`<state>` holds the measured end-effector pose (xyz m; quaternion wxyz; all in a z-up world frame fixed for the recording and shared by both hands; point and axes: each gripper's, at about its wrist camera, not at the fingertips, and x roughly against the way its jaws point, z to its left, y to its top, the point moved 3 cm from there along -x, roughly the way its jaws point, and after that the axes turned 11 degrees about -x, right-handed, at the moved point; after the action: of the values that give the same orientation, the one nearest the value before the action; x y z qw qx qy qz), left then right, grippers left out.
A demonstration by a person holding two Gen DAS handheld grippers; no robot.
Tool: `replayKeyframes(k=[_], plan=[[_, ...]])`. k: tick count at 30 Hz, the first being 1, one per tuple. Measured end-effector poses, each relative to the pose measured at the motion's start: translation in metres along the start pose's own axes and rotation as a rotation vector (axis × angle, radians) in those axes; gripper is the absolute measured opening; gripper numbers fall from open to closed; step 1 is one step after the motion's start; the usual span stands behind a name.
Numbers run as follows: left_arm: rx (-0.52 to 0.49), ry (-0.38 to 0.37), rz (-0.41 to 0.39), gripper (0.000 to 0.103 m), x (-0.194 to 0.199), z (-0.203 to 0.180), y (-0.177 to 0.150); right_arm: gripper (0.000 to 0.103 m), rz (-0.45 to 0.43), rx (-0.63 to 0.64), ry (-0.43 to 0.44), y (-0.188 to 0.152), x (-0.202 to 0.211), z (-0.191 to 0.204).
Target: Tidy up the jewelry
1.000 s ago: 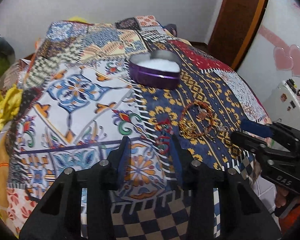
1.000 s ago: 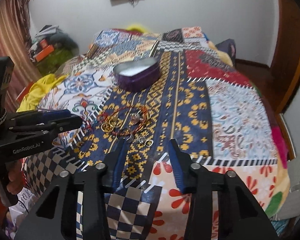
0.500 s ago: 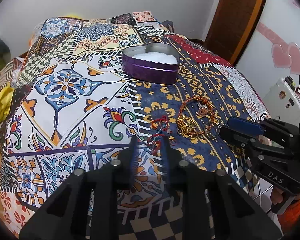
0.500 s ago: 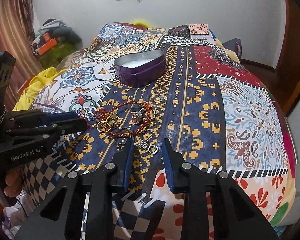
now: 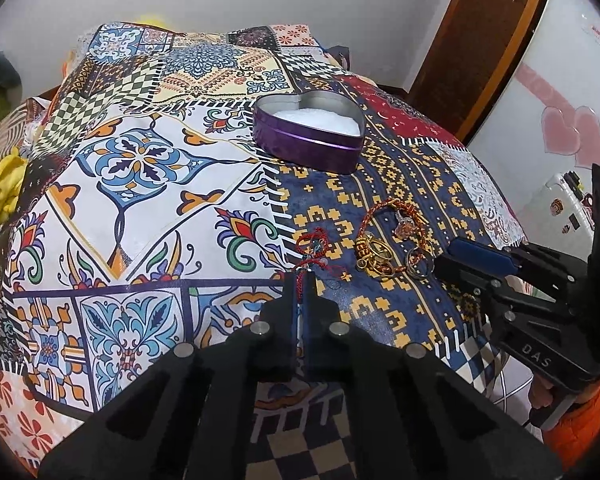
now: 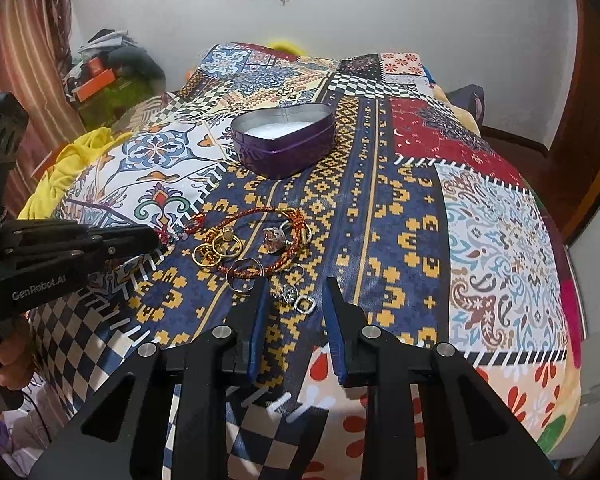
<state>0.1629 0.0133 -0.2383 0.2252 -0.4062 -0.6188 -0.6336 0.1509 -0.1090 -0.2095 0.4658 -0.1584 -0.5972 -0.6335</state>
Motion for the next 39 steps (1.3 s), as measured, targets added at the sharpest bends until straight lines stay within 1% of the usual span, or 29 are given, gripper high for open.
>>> replayKeyframes(k=[2,4,5,13,21,26,39], plan=[[0.004,-0.002,-0.005,0.0,0.002,0.001,-0.001,0.014,0.005,0.018,-0.004,0.001,-0.003,0.003],[0.004,0.0,-0.01,0.0,0.003,0.002,0.0,0.01,0.005,0.031,-0.008,0.001,-0.004,0.005],[0.003,0.003,-0.014,0.0,0.005,0.002,0.001,0.009,0.004,0.035,-0.009,0.0,-0.005,0.006],[-0.007,0.012,-0.055,0.0,0.019,0.002,0.008,0.009,-0.031,0.028,0.011,0.005,0.01,0.007],[-0.019,0.026,-0.124,0.0,0.041,0.002,0.024,0.009,-0.09,-0.017,0.04,0.021,0.035,0.002],[-0.03,0.034,-0.169,0.0,0.054,0.002,0.036,0.009,-0.129,-0.024,0.038,0.031,0.046,0.004],[-0.057,0.051,-0.255,0.0,0.073,0.005,0.076,0.009,-0.202,-0.005,0.055,0.061,0.05,0.015]])
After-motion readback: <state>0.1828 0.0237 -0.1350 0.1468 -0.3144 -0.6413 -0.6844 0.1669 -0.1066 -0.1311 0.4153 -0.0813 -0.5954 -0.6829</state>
